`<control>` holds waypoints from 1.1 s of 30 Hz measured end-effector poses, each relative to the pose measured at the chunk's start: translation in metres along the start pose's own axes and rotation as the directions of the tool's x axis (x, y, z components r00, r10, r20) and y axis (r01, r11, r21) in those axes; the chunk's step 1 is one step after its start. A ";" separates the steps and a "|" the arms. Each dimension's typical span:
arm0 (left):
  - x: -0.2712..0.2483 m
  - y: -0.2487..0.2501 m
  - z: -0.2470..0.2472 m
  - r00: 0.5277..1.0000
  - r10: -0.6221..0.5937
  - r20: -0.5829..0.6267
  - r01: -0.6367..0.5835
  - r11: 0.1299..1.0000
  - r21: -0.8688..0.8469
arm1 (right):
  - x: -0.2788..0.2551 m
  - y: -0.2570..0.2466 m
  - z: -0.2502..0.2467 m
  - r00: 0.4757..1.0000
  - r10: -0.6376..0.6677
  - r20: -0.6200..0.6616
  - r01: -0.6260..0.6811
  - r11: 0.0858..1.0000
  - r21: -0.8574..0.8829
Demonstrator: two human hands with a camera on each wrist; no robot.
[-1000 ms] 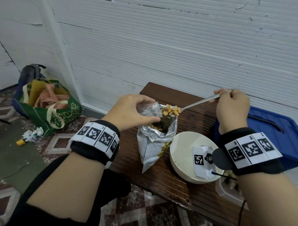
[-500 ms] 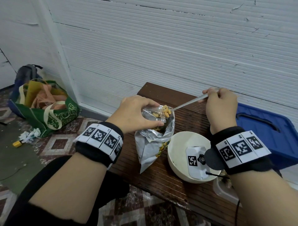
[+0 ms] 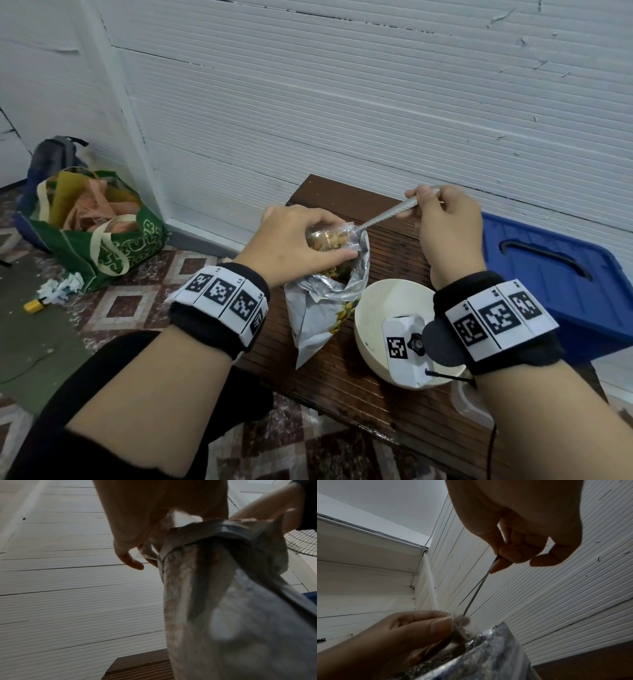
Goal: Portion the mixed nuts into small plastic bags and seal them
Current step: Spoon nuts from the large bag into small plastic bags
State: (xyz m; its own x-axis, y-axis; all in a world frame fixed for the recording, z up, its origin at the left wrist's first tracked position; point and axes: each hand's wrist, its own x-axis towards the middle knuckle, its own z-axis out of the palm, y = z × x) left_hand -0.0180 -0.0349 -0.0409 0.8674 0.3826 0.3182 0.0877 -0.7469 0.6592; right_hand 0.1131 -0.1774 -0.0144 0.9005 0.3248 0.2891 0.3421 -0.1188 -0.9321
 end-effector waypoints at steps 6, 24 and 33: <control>-0.002 0.000 -0.001 0.993 0.037 -0.114 -0.049 0.993 -0.105 | -0.004 -0.003 -0.001 0.988 -0.127 0.092 0.123 0.991 0.044; -0.001 -0.003 -0.012 0.993 -0.007 -0.115 -0.004 0.996 -0.091 | -0.016 -0.027 -0.017 0.939 -0.344 -0.034 0.344 0.923 0.170; -0.002 -0.009 -0.025 0.989 -0.104 -0.107 0.086 0.983 -0.161 | -0.009 -0.013 -0.023 0.929 -0.239 -0.282 0.286 0.948 0.139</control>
State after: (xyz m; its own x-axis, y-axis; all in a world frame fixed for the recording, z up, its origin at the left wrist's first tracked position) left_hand -0.0328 -0.0150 -0.0304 0.7964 0.5140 0.3188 0.0820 -0.6140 0.7851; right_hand 0.1065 -0.2006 -0.0003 0.8305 0.0655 0.5532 0.5449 0.1107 -0.8312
